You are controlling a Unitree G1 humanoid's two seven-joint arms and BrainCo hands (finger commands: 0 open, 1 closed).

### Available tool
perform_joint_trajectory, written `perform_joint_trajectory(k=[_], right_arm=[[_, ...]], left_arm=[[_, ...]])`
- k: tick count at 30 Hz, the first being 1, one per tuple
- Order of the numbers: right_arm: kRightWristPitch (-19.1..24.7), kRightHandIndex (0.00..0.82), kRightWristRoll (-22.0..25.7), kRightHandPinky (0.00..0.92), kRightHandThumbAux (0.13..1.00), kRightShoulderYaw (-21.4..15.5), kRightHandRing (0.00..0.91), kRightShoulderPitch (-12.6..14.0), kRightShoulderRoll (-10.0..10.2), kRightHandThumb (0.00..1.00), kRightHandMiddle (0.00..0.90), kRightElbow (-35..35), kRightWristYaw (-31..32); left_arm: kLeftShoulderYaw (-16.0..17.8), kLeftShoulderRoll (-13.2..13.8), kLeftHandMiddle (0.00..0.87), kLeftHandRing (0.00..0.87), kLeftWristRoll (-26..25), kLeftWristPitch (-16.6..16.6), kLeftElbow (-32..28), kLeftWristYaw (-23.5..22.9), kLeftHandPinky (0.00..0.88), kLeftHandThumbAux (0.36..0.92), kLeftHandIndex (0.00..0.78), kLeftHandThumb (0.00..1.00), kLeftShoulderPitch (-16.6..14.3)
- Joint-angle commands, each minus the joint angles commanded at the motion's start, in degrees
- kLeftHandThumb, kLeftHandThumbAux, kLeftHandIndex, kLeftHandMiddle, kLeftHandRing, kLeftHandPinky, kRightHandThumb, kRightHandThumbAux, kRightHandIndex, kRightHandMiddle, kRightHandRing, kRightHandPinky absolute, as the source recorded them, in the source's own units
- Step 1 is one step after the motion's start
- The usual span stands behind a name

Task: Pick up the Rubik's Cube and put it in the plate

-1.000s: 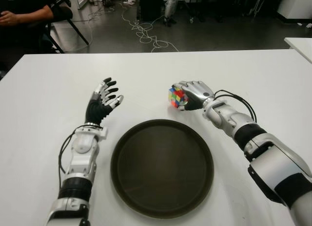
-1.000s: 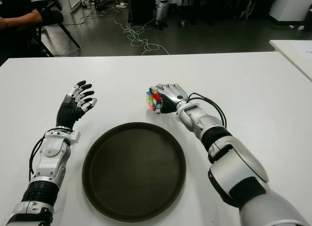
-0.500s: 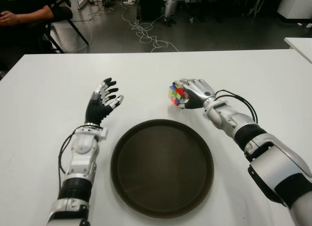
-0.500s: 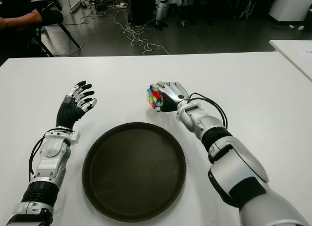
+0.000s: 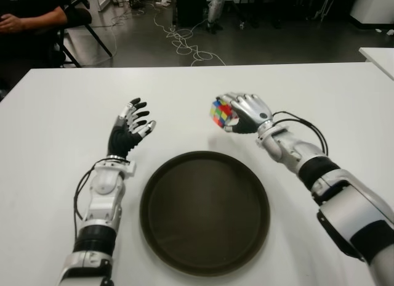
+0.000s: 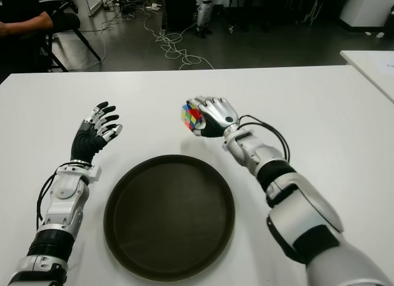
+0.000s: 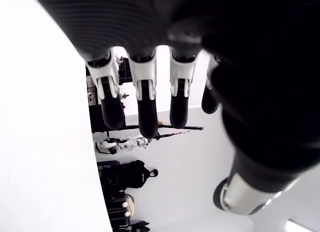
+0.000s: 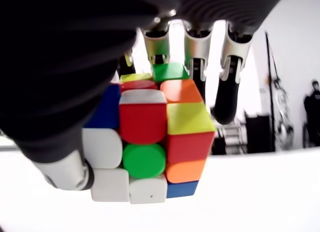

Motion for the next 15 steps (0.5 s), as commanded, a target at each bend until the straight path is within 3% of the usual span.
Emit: perform_joint_trajectory(k=[1, 4, 7, 11, 15], right_arm=[[0.02, 0.379, 0.07, 0.503, 0.690, -0.29, 0.508, 0.33, -0.41, 0.834, 0.506, -1.16, 0.40], [0.01, 0.376, 0.84, 0.517, 0.691, -3.07, 0.516, 4.94, -3.95, 0.834, 0.508, -13.32, 2.13], [0.84, 0.374, 1.60, 0.533, 0.692, -5.08, 0.527, 8.63, -5.31, 0.834, 0.513, -21.82, 3.83], [-0.39, 0.371, 2.91, 0.573, 0.693, -6.68, 0.556, 10.74, -4.86, 0.833, 0.526, -25.47, 3.54], [-4.10, 0.372, 4.85, 0.626, 0.693, -6.80, 0.599, 14.59, -2.98, 0.832, 0.540, -29.63, 3.09]], left_arm=[[0.01, 0.01, 0.174, 0.185, -0.03, -0.06, 0.04, -0.05, 0.205, 0.779, 0.122, 0.167, -0.01], [-0.06, 0.05, 0.172, 0.181, 0.00, -0.27, -0.14, -0.29, 0.198, 0.780, 0.121, 0.169, -0.03], [-0.15, 0.14, 0.165, 0.173, 0.14, -0.13, -0.30, -0.39, 0.189, 0.780, 0.115, 0.164, -0.02], [-0.34, 0.27, 0.162, 0.171, 0.57, 0.39, -0.67, -0.12, 0.179, 0.776, 0.113, 0.155, 0.07], [-0.34, 0.39, 0.166, 0.171, 0.89, 0.26, -0.31, 0.15, 0.168, 0.764, 0.120, 0.151, -0.08]])
